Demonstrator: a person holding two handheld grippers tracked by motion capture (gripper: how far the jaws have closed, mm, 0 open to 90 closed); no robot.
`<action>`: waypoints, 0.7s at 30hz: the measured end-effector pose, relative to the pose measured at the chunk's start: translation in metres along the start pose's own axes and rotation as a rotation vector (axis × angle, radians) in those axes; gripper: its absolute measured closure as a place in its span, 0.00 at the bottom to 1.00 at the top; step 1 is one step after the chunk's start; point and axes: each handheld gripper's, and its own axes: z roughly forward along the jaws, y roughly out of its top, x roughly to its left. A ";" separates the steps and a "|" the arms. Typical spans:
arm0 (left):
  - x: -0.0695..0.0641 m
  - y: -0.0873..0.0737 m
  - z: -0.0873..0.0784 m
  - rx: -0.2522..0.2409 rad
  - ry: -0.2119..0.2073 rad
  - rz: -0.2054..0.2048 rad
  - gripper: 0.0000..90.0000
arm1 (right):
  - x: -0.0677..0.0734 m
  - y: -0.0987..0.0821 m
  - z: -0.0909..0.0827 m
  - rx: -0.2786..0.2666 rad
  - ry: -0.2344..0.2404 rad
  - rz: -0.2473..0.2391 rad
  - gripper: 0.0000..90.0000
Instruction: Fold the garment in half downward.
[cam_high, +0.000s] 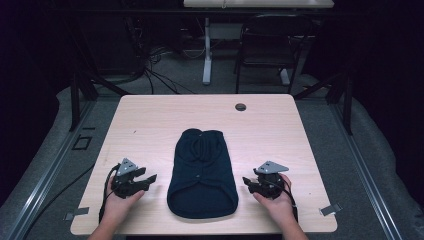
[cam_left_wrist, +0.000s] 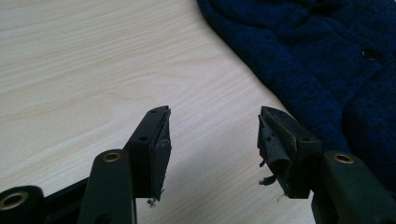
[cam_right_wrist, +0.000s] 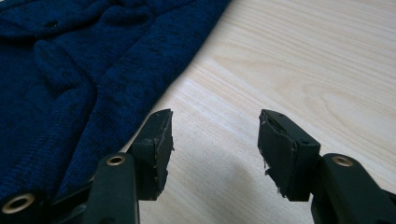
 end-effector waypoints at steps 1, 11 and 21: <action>-0.001 0.000 0.000 -0.002 -0.007 -0.004 0.49 | 0.000 0.000 0.000 0.003 0.003 0.000 0.49; -0.003 0.007 0.003 0.010 -0.060 -0.061 0.51 | 0.008 0.014 -0.001 0.040 0.063 0.007 0.49; -0.010 0.049 0.017 0.036 -0.071 0.007 0.57 | 0.014 0.055 0.012 0.065 0.130 -0.055 0.53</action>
